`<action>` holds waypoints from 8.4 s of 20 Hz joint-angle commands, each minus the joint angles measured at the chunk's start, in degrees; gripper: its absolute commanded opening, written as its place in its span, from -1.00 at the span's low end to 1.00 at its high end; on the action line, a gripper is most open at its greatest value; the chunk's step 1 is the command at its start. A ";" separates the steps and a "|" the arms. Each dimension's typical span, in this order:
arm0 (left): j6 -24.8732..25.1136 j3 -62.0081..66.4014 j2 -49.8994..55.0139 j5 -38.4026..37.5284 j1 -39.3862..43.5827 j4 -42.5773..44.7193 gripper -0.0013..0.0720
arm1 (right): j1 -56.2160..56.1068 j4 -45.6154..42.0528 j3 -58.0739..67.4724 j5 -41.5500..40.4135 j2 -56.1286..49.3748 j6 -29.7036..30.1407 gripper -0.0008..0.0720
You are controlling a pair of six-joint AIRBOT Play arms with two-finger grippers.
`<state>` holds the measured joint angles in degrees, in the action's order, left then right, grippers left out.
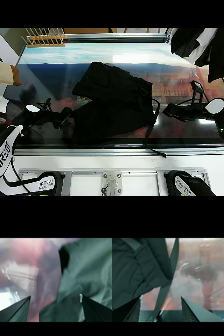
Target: Fold the clothes and pants, and hang the long-sleeved shirts on hangers.
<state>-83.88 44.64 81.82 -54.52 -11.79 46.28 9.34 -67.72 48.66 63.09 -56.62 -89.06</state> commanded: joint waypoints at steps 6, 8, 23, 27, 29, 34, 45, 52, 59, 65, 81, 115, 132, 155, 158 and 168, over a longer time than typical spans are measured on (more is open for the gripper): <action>0.79 13.25 8.59 5.18 6.97 0.74 -0.46 | -0.04 2.40 -2.38 -0.24 0.04 -0.02 0.47; 1.18 19.54 8.33 3.58 6.51 0.68 -0.94 | -0.04 2.40 -2.38 -0.26 0.04 -0.02 0.47; -4.57 47.41 12.57 -5.92 2.47 13.99 0.89 | -0.04 2.40 -2.38 -0.90 0.04 -0.02 0.47; -4.57 24.55 -0.63 -7.76 -3.10 22.08 0.89 | -0.04 2.43 -2.38 -0.96 0.04 -0.04 0.47; -4.39 11.08 -6.38 -6.32 -5.42 21.94 0.89 | -0.15 2.43 -2.38 -0.96 0.04 -0.04 0.47; 6.60 -8.59 -13.14 -0.87 -7.69 15.54 0.89 | -1.60 3.10 -2.40 -1.01 0.04 -0.07 0.47; 8.46 0.07 -0.48 5.49 3.74 9.11 0.89 | -3.48 3.52 -2.51 -1.14 0.04 -0.07 0.47; 8.41 1.31 0.52 5.51 6.56 8.98 -0.87 | -3.48 3.52 -2.82 -1.16 0.02 -0.07 0.47; 8.44 1.31 -9.29 2.82 6.58 9.22 -0.94 | -3.52 8.00 -13.35 -10.93 -1.11 -13.29 0.47; 8.44 1.31 -10.69 2.93 6.58 9.18 -0.94 | -11.78 21.00 -15.67 -26.40 -10.12 -8.22 0.47; 8.41 1.31 -10.69 3.34 6.58 9.14 -0.94 | -15.82 26.58 -14.51 -34.82 -20.06 -1.99 -0.86; 2.51 50.10 -10.43 0.50 4.57 3.61 -0.94 | -13.25 -1.46 23.23 8.39 -6.03 -17.16 -0.92; -5.33 23.74 -11.30 -6.45 9.79 14.14 -0.94 | -14.43 -8.96 26.49 3.89 -18.16 -9.86 -0.92; -3.54 -17.22 -47.50 -10.05 9.79 12.13 0.56 | -16.55 -5.97 2.64 -0.11 -10.91 -5.01 0.64; -5.33 -11.34 -52.94 -11.47 9.79 12.09 0.53 | -11.45 -0.70 6.82 5.44 -7.67 1.75 0.72; -5.95 -8.22 -48.11 -11.87 9.79 -1.57 -0.94 | 11.58 19.26 7.56 9.27 -25.68 22.36 1.00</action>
<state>-91.02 36.07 30.61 -66.30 -2.02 50.24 17.19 -54.92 56.07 71.88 -75.22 -73.82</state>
